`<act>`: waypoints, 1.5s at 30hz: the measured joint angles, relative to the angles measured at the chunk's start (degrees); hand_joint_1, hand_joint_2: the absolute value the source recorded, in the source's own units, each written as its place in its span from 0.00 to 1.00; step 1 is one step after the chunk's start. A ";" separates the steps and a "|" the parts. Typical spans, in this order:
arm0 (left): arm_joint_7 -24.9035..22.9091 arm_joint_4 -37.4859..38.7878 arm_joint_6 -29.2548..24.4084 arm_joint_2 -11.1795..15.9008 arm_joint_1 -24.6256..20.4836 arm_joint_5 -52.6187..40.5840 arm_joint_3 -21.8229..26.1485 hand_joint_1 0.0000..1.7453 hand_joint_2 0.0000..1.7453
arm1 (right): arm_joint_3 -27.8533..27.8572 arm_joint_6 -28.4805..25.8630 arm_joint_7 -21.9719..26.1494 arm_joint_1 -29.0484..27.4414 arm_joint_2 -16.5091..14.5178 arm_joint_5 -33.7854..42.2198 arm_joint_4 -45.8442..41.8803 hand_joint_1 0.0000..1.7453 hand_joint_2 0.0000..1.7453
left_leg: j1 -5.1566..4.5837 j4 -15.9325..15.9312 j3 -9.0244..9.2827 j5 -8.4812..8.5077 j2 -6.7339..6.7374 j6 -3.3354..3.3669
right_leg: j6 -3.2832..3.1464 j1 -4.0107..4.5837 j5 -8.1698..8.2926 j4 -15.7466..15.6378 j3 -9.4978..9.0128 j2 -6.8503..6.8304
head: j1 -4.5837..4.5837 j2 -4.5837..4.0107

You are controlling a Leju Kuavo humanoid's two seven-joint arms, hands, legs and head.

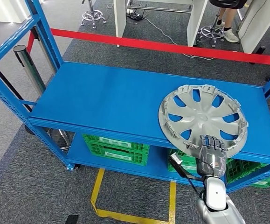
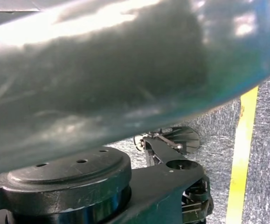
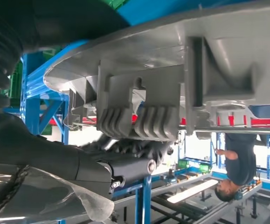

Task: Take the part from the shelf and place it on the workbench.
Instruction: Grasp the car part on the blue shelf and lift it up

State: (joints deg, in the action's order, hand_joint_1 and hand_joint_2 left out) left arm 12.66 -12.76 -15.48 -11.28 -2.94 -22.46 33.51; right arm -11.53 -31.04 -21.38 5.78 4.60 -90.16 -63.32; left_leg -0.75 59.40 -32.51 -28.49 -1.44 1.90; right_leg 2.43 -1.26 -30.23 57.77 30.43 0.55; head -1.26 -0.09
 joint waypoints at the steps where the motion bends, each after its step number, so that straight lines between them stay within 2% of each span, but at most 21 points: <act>1: 0.00 0.00 -0.07 -0.01 0.01 -0.05 0.09 0.00 0.00 | 0.41 -0.01 0.20 -0.06 -0.19 0.00 0.09 1.00 1.00 | 0.00 0.00 0.00 0.00 0.00 0.00 | 0.00 0.00 0.00 0.00 0.00 0.00 | 0.00 0.00; 17: 3.87 0.00 1.48 -0.51 0.10 2.10 2.91 0.00 0.00 | 4.32 -0.32 4.31 -1.87 -1.55 -0.19 -1.27 1.00 1.00 | 0.00 0.00 -0.01 0.00 0.00 0.00 | 0.00 0.00 0.00 -0.01 -0.01 -0.02 | 0.00 0.00; 19: 4.23 0.00 1.77 -0.56 0.12 2.27 3.41 0.00 0.00 | 3.91 -0.72 3.66 -2.73 -1.51 -0.11 -3.27 1.00 1.00 | 0.00 0.00 -0.01 0.00 -0.01 0.00 | 0.00 0.00 0.00 -0.01 -0.01 -0.02 | 0.00 0.00; 21: 4.39 0.00 2.04 -0.60 0.14 2.25 3.83 0.00 0.00 | 2.22 -1.20 0.43 -3.36 -0.65 0.02 -6.08 1.00 1.00 | -0.02 0.00 -0.04 0.00 -0.01 0.00 | 0.00 -0.01 0.00 -0.01 0.01 -0.03 | -0.01 0.00; 23: 4.52 0.00 2.38 -0.62 0.22 2.06 4.11 0.00 0.00 | -1.59 -1.53 -5.21 -3.27 2.32 0.18 -10.04 1.00 1.00 | -0.05 0.00 -0.10 0.01 -0.03 0.01 | 0.01 -0.04 0.01 0.00 0.04 -0.07 | -0.01 0.00; 25: 4.73 0.00 2.69 -0.64 0.39 1.74 4.25 0.00 0.00 | -6.29 -1.54 -10.28 -1.96 6.78 0.31 -14.71 1.00 1.00 | -0.08 0.00 -0.12 0.02 -0.03 0.02 | 0.03 -0.08 0.02 0.00 0.08 -0.03 | 0.00 0.00; 28: 5.06 0.00 3.12 -0.71 0.43 1.25 4.46 0.00 0.00 | -11.84 -0.93 -14.53 1.34 12.77 0.27 -21.01 1.00 1.00 | -0.11 0.02 -0.12 0.02 -0.01 0.03 | 0.09 -0.11 0.06 -0.01 0.11 0.05 | 0.00 0.00; 31: 5.44 0.00 3.67 -0.81 0.46 0.81 4.62 0.00 0.00 | -17.14 -0.26 -17.36 5.27 19.15 0.32 -26.97 1.00 1.00 | -0.17 0.04 -0.12 0.03 -0.04 0.05 | 0.15 -0.19 0.08 -0.02 0.11 -0.03 | -0.01 0.00; 34: 6.77 0.00 6.00 -0.22 1.11 0.23 4.67 0.00 0.00 | -19.86 -0.43 -15.97 6.94 23.80 0.31 -31.41 1.00 1.00 | -0.16 0.03 -0.11 0.04 -0.08 0.07 | 0.18 -0.19 0.05 -0.02 0.10 -0.09 | 0.00 0.00; 35: 7.51 -0.03 8.06 0.62 1.68 -0.11 4.67 0.00 0.00 | -19.44 -1.31 -13.37 6.01 24.63 0.35 -33.02 1.00 1.00 | -0.12 0.03 -0.11 0.02 -0.13 0.10 | 0.20 -0.15 0.01 -0.04 0.05 -0.15 | -0.01 0.00; 36: 8.12 -0.09 10.30 1.62 2.44 -0.47 4.67 0.00 0.25 | -18.17 -2.51 -9.37 4.07 24.84 0.42 -34.67 1.00 1.00 | -0.04 0.02 -0.10 -0.02 -0.23 0.11 | 0.22 -0.07 -0.05 -0.08 -0.04 -0.24 | 0.02 0.00; 37: 8.43 -0.22 12.31 2.78 3.38 -0.84 4.72 0.00 0.50 | -15.65 -4.08 -2.70 1.28 23.49 0.46 -36.46 1.00 1.00 | 0.06 0.00 -0.09 -0.09 -0.31 0.08 | 0.22 0.03 -0.12 -0.11 -0.10 -0.29 | 0.17 0.00; 39: 8.51 -0.50 14.64 4.51 5.12 -1.59 4.93 0.00 1.00 | -8.65 -6.48 14.72 -3.86 17.33 0.48 -39.55 1.00 1.00 | 0.16 -0.03 -0.09 -0.22 -0.30 -0.05 | 0.18 0.14 -0.19 -0.13 -0.03 -0.12 | 0.41 0.00; 41: 8.50 -0.80 15.36 5.71 5.60 -2.49 5.39 0.00 1.00 | 0.15 -7.27 38.77 -5.65 8.86 0.42 -42.18 1.00 1.00 | 0.06 -0.11 -0.07 -0.21 -0.26 -0.06 | 0.19 0.03 -0.27 -0.05 0.17 -0.12 | 0.11 0.00; 43: 8.49 -1.09 15.48 6.31 5.42 -3.66 5.99 0.00 1.00 | 7.27 -7.30 57.28 -6.93 2.49 0.34 -44.56 1.00 1.00 | 0.08 -0.17 0.09 -0.20 -0.61 -0.05 | 0.12 0.03 -0.47 -0.05 0.03 -0.59 | -0.17 0.00; 44: 8.44 -1.18 15.30 6.37 5.53 -4.39 6.28 0.00 1.00 | 9.00 -7.30 60.63 -8.27 0.68 0.22 -45.48 1.00 1.00 | 0.14 -0.18 0.21 -0.24 -0.79 -0.10 | 0.07 0.10 -0.58 -0.08 -0.21 -0.76 | -0.15 0.00; 45: 8.32 -1.21 15.03 6.37 5.74 -5.19 6.56 0.00 1.00 | 10.01 -7.30 61.69 -9.85 -0.70 0.12 -46.11 1.00 1.00 | 0.18 -0.18 0.31 -0.29 -0.87 -0.14 | 0.03 0.15 -0.65 -0.11 -0.40 -0.83 | -0.13 0.00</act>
State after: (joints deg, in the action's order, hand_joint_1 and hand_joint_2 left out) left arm 20.97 -13.97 -0.45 -4.91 2.80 -27.65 40.07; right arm -1.52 -38.34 40.32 -4.07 3.90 -90.04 -109.43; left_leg -0.57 59.22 -32.20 -28.79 -2.30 1.75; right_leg 2.45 -1.11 -30.88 57.66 30.03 -0.28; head -1.38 -0.09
